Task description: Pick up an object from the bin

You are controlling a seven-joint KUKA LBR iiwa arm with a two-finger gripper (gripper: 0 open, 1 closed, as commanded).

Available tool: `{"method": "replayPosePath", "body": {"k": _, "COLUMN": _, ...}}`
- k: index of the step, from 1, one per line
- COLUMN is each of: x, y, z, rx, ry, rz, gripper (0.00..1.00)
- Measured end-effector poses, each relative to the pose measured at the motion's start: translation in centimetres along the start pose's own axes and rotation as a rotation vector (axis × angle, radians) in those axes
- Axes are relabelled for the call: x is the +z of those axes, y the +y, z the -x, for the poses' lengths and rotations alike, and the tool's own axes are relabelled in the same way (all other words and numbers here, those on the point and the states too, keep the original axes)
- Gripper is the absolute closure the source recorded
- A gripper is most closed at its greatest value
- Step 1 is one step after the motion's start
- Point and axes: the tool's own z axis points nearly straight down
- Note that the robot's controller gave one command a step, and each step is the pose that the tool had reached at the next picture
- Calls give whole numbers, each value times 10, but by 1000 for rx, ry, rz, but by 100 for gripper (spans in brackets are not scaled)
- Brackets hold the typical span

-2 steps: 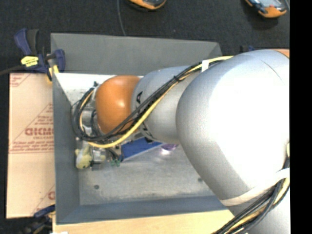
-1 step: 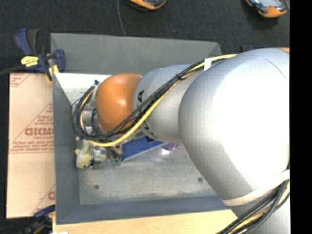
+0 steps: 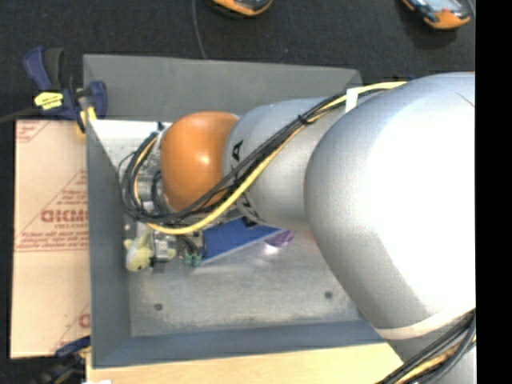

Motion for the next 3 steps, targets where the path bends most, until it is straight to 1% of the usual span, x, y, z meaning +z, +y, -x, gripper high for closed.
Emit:
{"method": "replayPosePath", "body": {"k": 1, "x": -19, "y": 0, "z": 0, "rx": 1, "ry": 2, "rz": 0, "gripper": 100}}
{"method": "replayPosePath", "body": {"k": 2, "x": -52, "y": 0, "z": 0, "rx": 2, "ry": 3, "rz": 0, "gripper": 100}}
{"method": "replayPosePath", "body": {"k": 3, "x": -77, "y": 0, "z": 1, "rx": 2, "ry": -1, "rz": 2, "gripper": 100}}
